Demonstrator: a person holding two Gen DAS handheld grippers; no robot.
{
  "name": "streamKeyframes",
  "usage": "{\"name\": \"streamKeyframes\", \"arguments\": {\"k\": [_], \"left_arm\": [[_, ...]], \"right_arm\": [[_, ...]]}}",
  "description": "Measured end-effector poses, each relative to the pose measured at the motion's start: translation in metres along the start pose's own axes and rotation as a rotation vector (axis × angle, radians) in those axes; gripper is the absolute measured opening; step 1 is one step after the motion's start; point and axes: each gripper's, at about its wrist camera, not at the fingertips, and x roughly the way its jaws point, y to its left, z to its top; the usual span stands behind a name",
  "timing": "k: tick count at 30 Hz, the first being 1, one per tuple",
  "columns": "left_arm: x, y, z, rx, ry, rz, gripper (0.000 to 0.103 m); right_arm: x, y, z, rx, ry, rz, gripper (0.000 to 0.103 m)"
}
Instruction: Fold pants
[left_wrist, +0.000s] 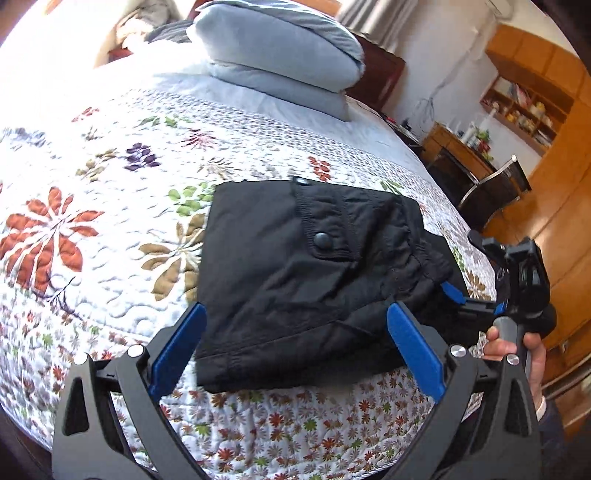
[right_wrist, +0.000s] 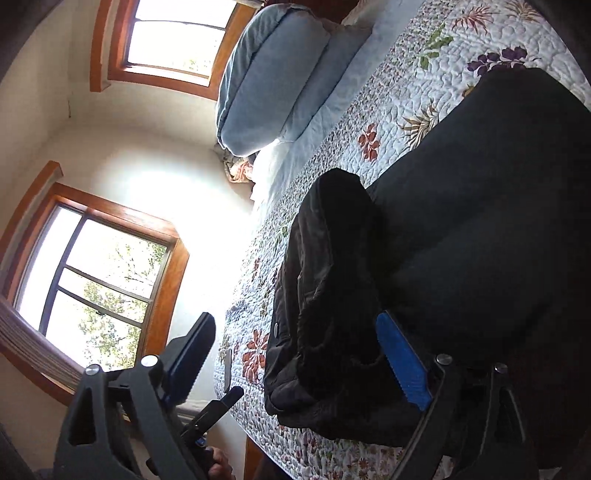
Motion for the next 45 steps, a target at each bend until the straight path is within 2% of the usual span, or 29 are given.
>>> {"name": "streamKeyframes", "arguments": {"k": [2, 6, 9, 13, 14, 15, 22, 23, 24, 25, 26, 27, 30, 37, 41, 45], "left_arm": [[-0.003, 0.021, -0.002, -0.083, 0.008, 0.017, 0.098], [-0.009, 0.057, -0.008, -0.233, 0.008, 0.017, 0.098], [-0.008, 0.074, -0.014, -0.293, 0.016, 0.011, 0.098], [-0.012, 0.087, -0.02, -0.346, 0.018, -0.029, 0.098], [-0.014, 0.091, -0.021, -0.352, 0.013, -0.035, 0.098], [-0.019, 0.092, -0.02, -0.356, 0.006, -0.036, 0.098], [-0.033, 0.105, -0.02, -0.374, -0.025, -0.038, 0.099], [-0.033, 0.107, -0.02, -0.383, -0.024, -0.037, 0.099], [-0.035, 0.109, -0.021, -0.39, -0.024, -0.034, 0.099], [-0.036, 0.111, -0.021, -0.394, -0.023, -0.031, 0.099], [-0.036, 0.111, -0.021, -0.396, -0.024, -0.028, 0.099], [-0.036, 0.112, -0.022, -0.397, -0.024, -0.022, 0.099], [-0.035, 0.112, -0.022, -0.401, -0.016, -0.01, 0.099], [-0.024, 0.093, -0.022, -0.36, 0.033, -0.005, 0.099], [-0.019, 0.076, -0.022, -0.324, 0.051, -0.006, 0.099], [-0.011, 0.058, -0.022, -0.286, 0.079, -0.014, 0.099]], "right_arm": [[-0.002, -0.004, -0.001, 0.041, -0.006, -0.042, 0.089], [-0.027, -0.013, -0.004, 0.095, -0.048, -0.064, 0.09], [-0.024, -0.023, -0.005, 0.128, -0.003, -0.022, 0.09], [0.005, -0.021, -0.009, 0.169, 0.054, 0.06, 0.093], [0.012, -0.018, -0.01, 0.159, 0.053, 0.043, 0.099], [0.018, -0.014, -0.009, 0.143, 0.053, 0.014, 0.1], [0.061, 0.006, -0.013, 0.021, 0.078, -0.188, 0.1], [0.064, 0.01, -0.013, -0.003, 0.074, -0.212, 0.093], [0.064, 0.013, -0.014, -0.02, 0.064, -0.239, 0.077], [0.064, 0.013, -0.013, -0.025, 0.058, -0.244, 0.067], [0.061, 0.012, -0.012, -0.016, 0.049, -0.233, 0.049], [0.055, 0.01, -0.011, 0.002, 0.041, -0.218, 0.041], [0.041, 0.011, -0.007, 0.023, 0.019, -0.158, 0.038], [0.023, 0.048, -0.003, -0.095, -0.002, -0.08, 0.036], [-0.002, 0.064, 0.01, -0.119, -0.038, -0.027, 0.036], [-0.038, 0.065, 0.022, -0.137, -0.088, -0.02, 0.036]]}}
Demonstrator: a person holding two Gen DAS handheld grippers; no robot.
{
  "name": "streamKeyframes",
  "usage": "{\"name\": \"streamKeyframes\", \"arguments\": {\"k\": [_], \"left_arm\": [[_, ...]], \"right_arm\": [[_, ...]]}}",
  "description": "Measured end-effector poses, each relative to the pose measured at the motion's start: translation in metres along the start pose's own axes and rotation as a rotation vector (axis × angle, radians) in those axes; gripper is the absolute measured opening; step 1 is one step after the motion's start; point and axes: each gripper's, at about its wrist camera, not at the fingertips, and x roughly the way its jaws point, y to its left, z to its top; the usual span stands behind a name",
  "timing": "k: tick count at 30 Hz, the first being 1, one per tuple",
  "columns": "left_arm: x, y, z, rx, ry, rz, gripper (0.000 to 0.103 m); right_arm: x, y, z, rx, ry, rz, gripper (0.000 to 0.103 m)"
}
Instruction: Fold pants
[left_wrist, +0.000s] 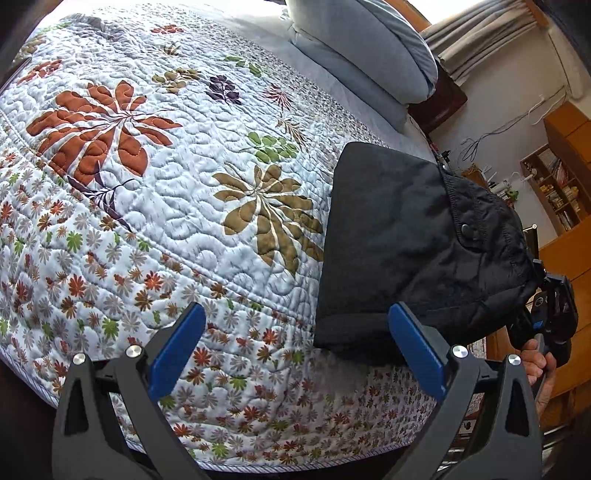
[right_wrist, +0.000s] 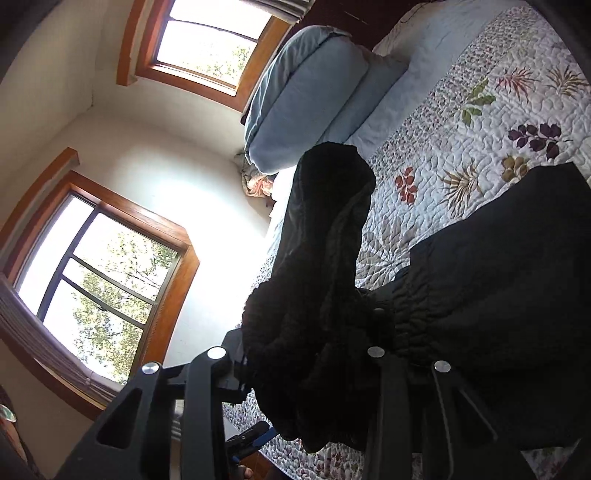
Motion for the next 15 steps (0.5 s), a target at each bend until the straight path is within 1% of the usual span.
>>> {"name": "streamKeyframes", "arguments": {"k": [4, 7, 9, 12, 15], "left_arm": [[0.009, -0.017, -0.006, 0.04, 0.027, -0.002, 0.099], [0.015, -0.029, -0.011, 0.063, 0.048, -0.005, 0.099], [0.019, -0.036, -0.013, 0.081, 0.064, -0.004, 0.099], [0.026, -0.045, -0.017, 0.11, 0.088, 0.002, 0.099], [0.03, -0.052, -0.019, 0.128, 0.102, 0.012, 0.099]], "right_arm": [[-0.039, -0.019, 0.014, 0.014, -0.043, -0.028, 0.036], [-0.061, -0.038, 0.022, 0.055, -0.076, -0.056, 0.036], [-0.074, -0.056, 0.02, 0.093, -0.092, -0.071, 0.036], [-0.078, -0.087, 0.018, 0.148, -0.091, -0.082, 0.036], [-0.074, -0.111, 0.011, 0.199, -0.099, -0.065, 0.036]]}}
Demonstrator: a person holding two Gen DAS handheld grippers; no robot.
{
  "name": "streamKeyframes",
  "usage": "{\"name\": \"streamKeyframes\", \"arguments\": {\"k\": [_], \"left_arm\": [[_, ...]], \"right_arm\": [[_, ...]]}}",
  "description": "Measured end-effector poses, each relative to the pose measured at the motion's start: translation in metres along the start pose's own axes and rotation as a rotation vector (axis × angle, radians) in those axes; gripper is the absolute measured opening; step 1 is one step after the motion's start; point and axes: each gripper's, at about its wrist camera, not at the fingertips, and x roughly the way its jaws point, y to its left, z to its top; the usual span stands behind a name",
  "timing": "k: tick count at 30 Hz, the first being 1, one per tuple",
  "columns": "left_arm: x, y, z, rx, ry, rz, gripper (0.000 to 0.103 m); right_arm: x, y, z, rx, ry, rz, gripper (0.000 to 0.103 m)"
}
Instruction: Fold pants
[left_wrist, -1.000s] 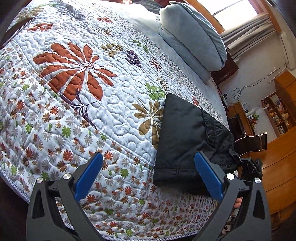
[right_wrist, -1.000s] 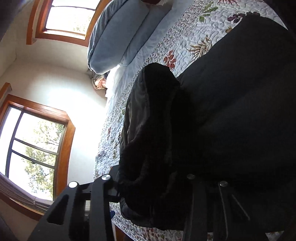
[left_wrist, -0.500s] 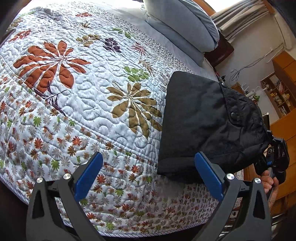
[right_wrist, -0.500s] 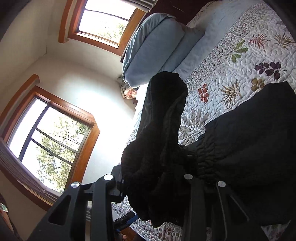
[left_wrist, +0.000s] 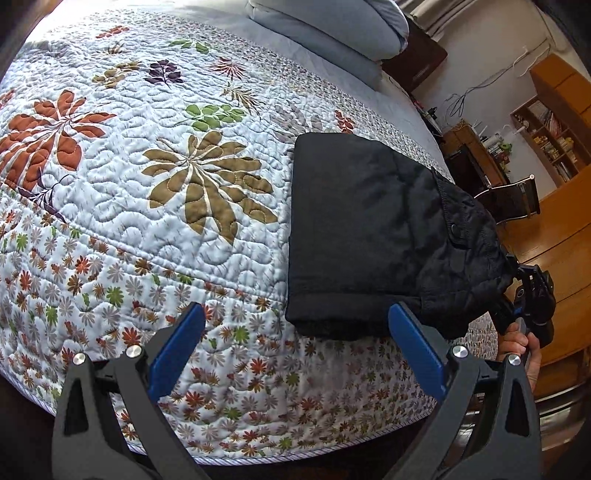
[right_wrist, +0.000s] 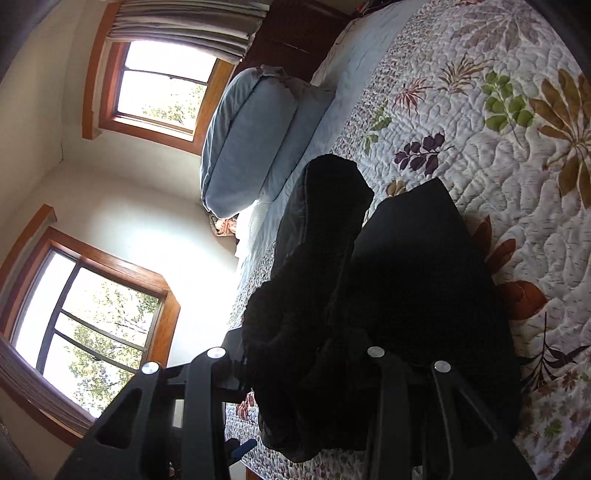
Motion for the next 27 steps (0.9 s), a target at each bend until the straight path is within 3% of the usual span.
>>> {"name": "streamKeyframes", "arguments": {"k": [7, 10, 13, 15, 19, 20, 21, 24, 27], "left_arm": [[0.009, -0.011, 0.004, 0.029, 0.02, 0.027, 0.099], [0.013, -0.01, 0.008, 0.018, 0.016, 0.043, 0.099], [0.018, -0.005, 0.014, -0.007, 0.012, 0.065, 0.099], [0.022, 0.0, 0.018, -0.028, 0.017, 0.072, 0.099], [0.028, 0.015, 0.029, -0.064, 0.026, 0.1, 0.099], [0.03, 0.018, 0.032, -0.071, 0.033, 0.098, 0.099], [0.032, 0.021, 0.037, -0.076, 0.041, 0.095, 0.099], [0.041, 0.027, 0.05, -0.079, 0.073, 0.08, 0.099], [0.055, 0.035, 0.06, -0.11, 0.136, 0.035, 0.099]], "right_arm": [[0.008, -0.045, -0.01, 0.101, -0.003, 0.054, 0.042], [0.005, -0.05, -0.011, 0.096, -0.011, 0.074, 0.044], [-0.003, -0.052, -0.009, 0.094, -0.022, 0.079, 0.052], [-0.009, -0.055, -0.005, 0.084, -0.027, 0.044, 0.065], [-0.031, -0.054, -0.003, 0.043, -0.026, -0.042, 0.073], [-0.037, -0.051, -0.001, 0.026, -0.025, -0.077, 0.084], [-0.042, -0.049, 0.0, 0.007, -0.025, -0.104, 0.088], [-0.048, -0.04, 0.007, -0.039, 0.019, -0.154, 0.096], [-0.041, -0.038, 0.012, -0.053, 0.063, -0.201, 0.096]]}}
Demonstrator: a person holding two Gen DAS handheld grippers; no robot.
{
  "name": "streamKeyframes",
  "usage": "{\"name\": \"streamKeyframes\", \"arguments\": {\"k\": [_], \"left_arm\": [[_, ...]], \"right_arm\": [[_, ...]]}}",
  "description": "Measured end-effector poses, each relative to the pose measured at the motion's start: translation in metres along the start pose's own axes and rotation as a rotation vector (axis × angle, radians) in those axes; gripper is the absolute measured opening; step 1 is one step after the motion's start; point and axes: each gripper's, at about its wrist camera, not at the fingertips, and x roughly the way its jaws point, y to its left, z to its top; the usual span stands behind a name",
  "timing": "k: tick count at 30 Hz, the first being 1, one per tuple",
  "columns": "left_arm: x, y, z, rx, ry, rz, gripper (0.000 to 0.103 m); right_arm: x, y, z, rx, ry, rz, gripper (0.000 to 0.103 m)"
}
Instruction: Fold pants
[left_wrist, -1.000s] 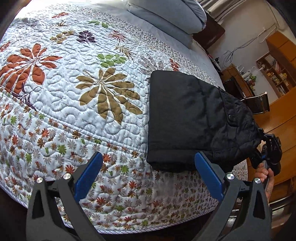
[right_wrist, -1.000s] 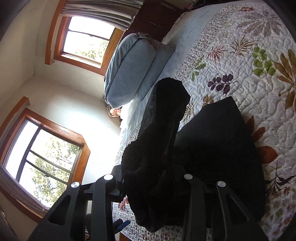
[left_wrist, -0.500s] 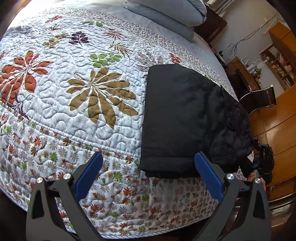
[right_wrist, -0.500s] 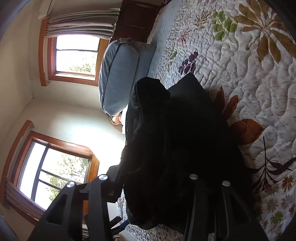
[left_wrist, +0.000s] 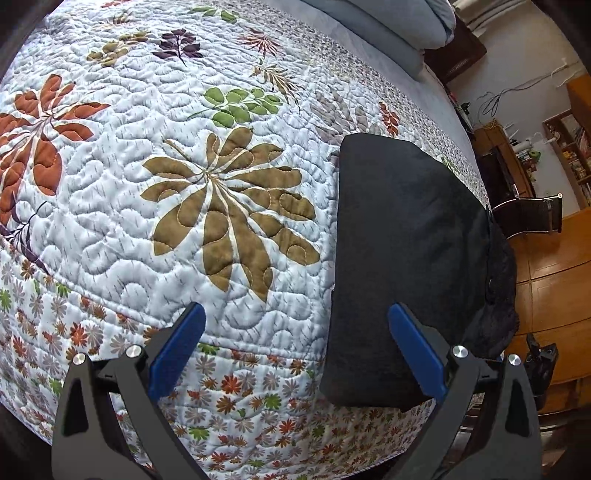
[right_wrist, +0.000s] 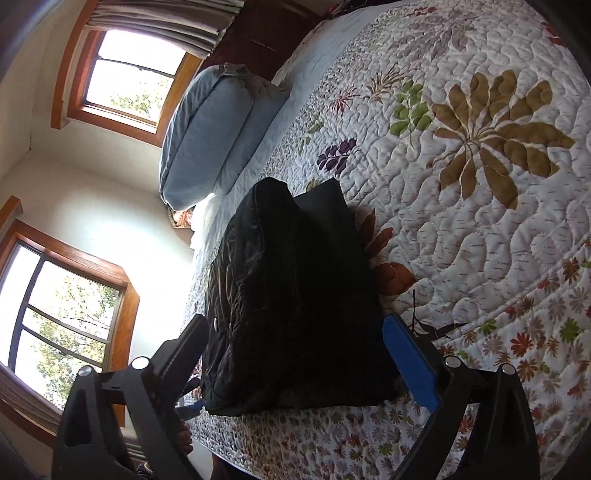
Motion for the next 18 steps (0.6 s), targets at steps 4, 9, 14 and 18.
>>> {"name": "streamKeyframes", "arguments": {"k": [4, 9, 14, 18], "left_arm": [[0.017, 0.012, 0.009, -0.08, 0.104, -0.116, 0.099], [0.028, 0.013, 0.016, -0.086, 0.139, -0.149, 0.1], [0.033, -0.006, 0.019, -0.018, 0.147, -0.149, 0.1], [0.043, -0.023, 0.02, 0.029, 0.142, -0.132, 0.1]], "right_arm": [[0.011, 0.001, 0.001, -0.004, 0.03, -0.001, 0.096], [0.017, -0.006, -0.002, 0.027, 0.036, 0.03, 0.096], [0.027, -0.01, -0.002, 0.037, 0.053, 0.026, 0.096], [0.032, -0.01, 0.001, 0.033, 0.063, 0.029, 0.096]]}}
